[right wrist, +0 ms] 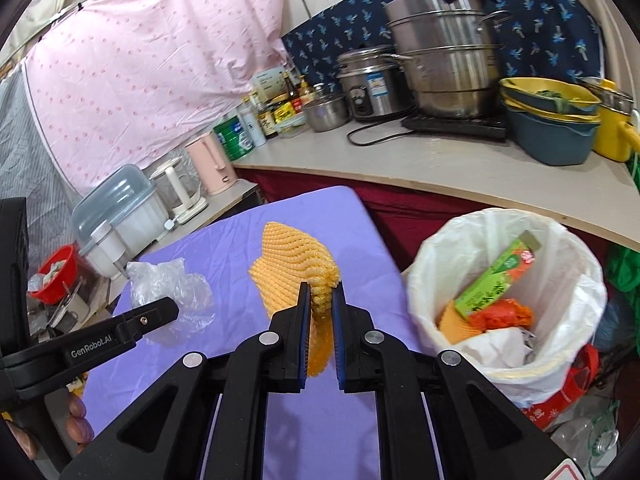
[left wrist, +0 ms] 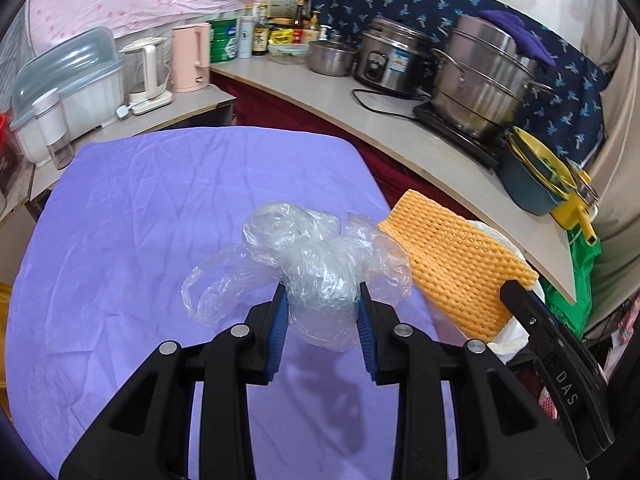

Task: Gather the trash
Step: 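Carry the clear bag and foam net over the bin with both grippers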

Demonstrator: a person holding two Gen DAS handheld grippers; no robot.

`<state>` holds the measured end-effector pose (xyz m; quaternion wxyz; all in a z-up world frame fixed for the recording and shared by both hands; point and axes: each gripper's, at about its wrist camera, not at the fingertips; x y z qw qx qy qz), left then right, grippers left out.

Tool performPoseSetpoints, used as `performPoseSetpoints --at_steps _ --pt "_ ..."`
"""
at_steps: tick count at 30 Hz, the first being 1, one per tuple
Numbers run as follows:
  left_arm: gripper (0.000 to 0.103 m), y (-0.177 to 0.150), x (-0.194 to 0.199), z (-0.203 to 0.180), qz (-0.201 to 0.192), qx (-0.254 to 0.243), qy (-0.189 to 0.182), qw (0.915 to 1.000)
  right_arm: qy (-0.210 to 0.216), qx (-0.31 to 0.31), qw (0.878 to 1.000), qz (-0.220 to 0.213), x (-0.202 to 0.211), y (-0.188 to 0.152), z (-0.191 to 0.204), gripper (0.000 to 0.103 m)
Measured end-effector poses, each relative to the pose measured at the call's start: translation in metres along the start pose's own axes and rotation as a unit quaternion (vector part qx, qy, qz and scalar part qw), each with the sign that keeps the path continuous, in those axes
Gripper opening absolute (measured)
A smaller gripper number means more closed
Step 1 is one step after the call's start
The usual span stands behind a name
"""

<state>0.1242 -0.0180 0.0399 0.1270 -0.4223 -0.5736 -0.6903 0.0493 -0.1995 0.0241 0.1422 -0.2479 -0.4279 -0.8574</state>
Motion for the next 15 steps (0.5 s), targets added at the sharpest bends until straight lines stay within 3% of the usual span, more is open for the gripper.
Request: performPoseSetpoints --at_steps 15 --pt "0.03 -0.002 -0.005 -0.08 0.006 -0.057 -0.035 0.9977 -0.045 -0.047 0.997 -0.034 0.043 0.012 -0.074 0.01"
Point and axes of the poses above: each gripper's, at about its wrist camera, not at the fingertips, and x roughly against the way its jaws point, z to its left, y to its top, and after that the axes turned 15 degrees about -x, right-handed
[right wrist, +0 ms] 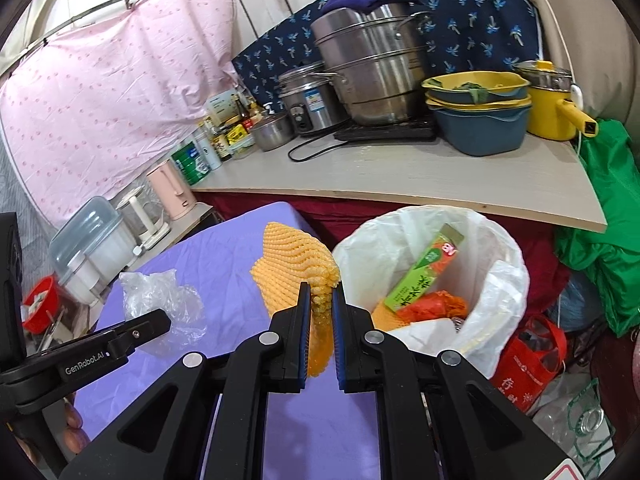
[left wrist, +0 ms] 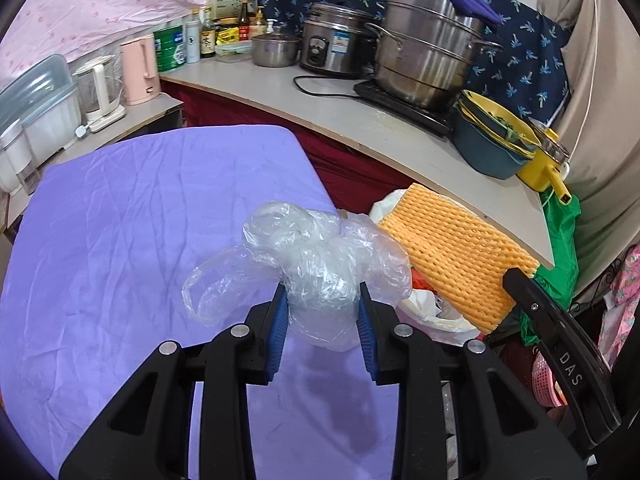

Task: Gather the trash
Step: 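Carry the clear bag and foam net over the bin with both grippers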

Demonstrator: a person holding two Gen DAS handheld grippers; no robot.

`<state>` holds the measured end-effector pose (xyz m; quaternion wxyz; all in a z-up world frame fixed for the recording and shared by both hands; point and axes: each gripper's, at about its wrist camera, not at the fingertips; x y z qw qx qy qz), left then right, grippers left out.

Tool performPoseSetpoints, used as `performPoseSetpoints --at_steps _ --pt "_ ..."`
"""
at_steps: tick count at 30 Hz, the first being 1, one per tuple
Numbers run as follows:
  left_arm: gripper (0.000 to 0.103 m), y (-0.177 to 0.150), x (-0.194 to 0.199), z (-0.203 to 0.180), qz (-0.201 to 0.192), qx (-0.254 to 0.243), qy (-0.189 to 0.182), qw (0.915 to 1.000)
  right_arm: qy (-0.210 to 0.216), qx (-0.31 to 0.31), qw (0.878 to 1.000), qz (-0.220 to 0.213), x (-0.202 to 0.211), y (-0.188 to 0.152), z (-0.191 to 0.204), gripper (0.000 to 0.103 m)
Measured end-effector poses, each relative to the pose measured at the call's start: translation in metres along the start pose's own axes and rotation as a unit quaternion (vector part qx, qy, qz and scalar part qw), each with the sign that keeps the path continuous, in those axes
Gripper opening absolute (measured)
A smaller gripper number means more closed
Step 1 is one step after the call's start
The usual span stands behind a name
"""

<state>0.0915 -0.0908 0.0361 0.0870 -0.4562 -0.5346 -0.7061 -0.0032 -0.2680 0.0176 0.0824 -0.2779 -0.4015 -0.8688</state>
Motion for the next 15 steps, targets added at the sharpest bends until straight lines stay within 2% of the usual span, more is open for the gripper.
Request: performPoseSetpoints --at_steps 15 --pt "0.03 0.006 -0.016 -0.045 0.014 -0.031 -0.018 0.9993 -0.027 -0.029 0.999 -0.012 0.007 0.014 -0.047 0.01"
Point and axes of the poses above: each gripper's, at about its wrist camera, not at the fingertips, and x roughly against the way its jaws point, z to its left, y to its top, and after that the axes turned 15 degrees about -x, right-handed
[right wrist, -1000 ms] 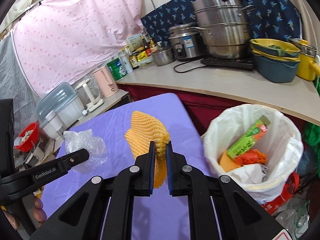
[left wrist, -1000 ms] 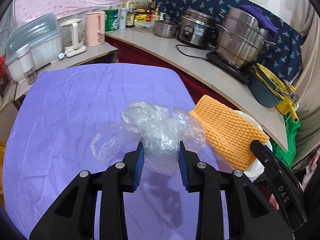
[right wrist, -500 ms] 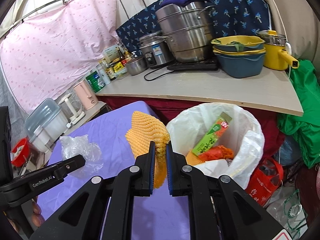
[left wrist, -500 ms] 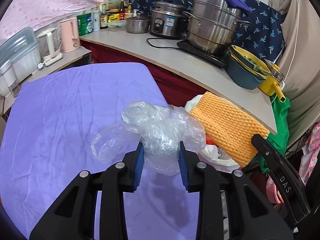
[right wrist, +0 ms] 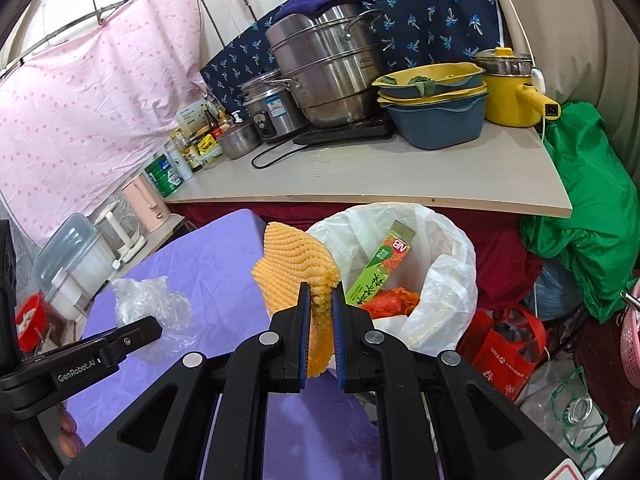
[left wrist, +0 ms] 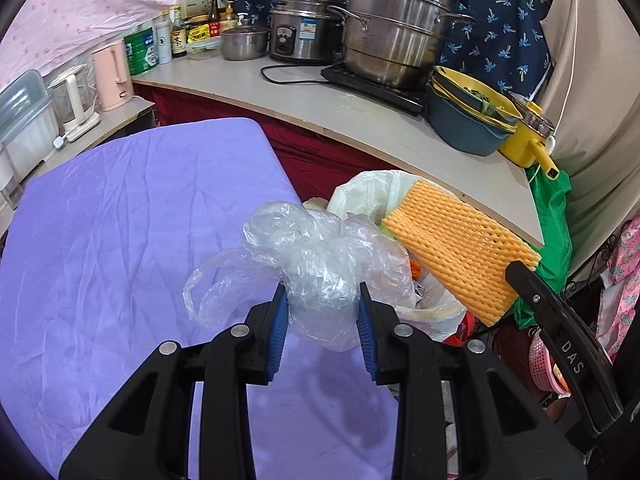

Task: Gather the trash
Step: 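Carry the clear bag and foam net over the bin with both grippers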

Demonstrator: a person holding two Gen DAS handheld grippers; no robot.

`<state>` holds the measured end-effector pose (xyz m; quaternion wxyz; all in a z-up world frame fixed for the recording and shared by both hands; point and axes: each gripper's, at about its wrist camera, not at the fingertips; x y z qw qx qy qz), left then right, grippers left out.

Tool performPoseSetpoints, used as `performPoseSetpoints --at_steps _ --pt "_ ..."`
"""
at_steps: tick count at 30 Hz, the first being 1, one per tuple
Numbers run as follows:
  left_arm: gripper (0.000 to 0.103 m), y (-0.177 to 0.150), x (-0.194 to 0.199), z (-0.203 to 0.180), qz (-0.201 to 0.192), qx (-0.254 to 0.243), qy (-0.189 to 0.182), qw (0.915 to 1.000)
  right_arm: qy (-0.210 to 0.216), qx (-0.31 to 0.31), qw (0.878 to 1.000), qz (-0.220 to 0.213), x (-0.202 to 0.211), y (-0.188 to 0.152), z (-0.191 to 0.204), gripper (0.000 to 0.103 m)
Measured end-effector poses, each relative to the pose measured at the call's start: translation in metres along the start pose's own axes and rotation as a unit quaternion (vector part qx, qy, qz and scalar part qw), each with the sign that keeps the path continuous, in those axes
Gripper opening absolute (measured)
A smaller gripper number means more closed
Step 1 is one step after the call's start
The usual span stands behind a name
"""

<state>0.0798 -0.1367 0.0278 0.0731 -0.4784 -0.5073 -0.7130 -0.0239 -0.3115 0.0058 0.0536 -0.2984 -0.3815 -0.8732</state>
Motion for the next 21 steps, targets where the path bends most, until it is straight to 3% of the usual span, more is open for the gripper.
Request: performPoseSetpoints --at_steps 21 --pt "0.03 0.017 -0.024 -0.038 0.015 -0.027 -0.007 0.9995 -0.017 -0.034 0.999 -0.007 0.0 0.016 -0.039 0.01"
Point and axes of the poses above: each gripper's, at about its wrist camera, not at the fingertips, and x roughly against the way its jaws point, z to its left, y to its top, and after that the axes turned 15 degrees about -x, right-handed
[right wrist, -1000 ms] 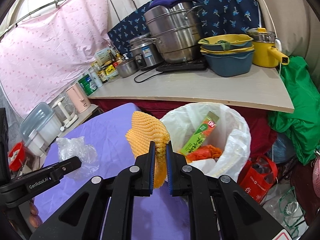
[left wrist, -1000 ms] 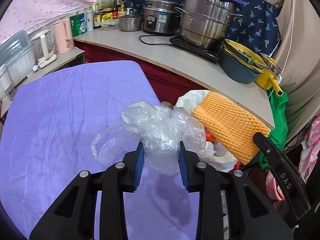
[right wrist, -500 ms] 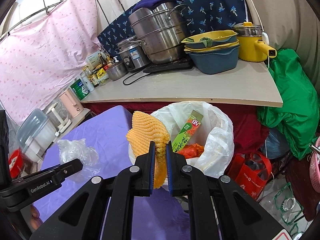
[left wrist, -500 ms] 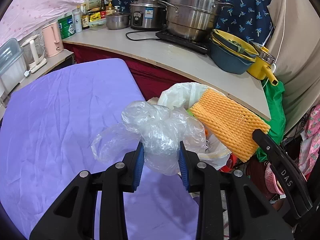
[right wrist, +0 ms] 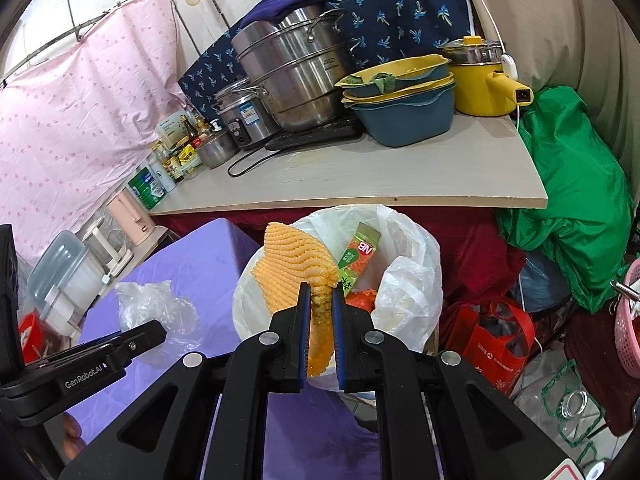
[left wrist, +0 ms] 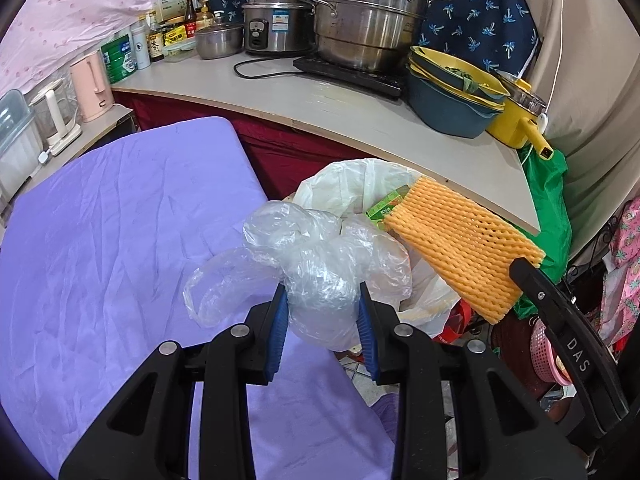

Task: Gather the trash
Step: 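Carry the clear bag and foam net over the bin with both grippers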

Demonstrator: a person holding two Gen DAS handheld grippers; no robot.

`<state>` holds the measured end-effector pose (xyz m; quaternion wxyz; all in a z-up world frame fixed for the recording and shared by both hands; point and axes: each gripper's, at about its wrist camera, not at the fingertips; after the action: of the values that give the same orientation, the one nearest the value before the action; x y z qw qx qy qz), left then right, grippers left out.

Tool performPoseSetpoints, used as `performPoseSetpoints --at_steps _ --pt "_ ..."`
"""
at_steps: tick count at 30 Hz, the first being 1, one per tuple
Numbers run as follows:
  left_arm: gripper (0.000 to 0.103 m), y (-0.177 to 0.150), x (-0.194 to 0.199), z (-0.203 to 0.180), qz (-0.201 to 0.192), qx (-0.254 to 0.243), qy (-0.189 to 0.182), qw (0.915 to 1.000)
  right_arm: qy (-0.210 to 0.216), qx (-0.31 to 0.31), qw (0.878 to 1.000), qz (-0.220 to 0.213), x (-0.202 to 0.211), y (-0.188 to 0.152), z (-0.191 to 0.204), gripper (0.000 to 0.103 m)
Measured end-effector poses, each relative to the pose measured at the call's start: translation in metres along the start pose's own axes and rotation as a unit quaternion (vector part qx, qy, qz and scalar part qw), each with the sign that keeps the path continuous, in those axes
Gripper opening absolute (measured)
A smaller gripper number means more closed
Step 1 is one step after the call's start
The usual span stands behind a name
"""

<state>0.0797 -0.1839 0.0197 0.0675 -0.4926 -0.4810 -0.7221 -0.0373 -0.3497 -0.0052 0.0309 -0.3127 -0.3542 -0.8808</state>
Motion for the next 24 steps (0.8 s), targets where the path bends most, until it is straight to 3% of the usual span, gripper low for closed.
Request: performPoseSetpoints --at_steps 24 --pt "0.032 0.038 -0.097 -0.031 0.046 -0.027 -0.006 0.9985 -0.041 -0.011 0.999 0.026 -0.071 0.022 -0.027 0.01"
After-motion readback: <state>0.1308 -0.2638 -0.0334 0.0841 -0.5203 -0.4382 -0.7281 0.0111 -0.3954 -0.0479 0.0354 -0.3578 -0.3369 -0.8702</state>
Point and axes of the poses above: each gripper's, at about its wrist camera, not at the fingertips, and x roughly against the way its jaws point, z to its left, y to its top, and after that the axes turned 15 degrees about -x, right-handed
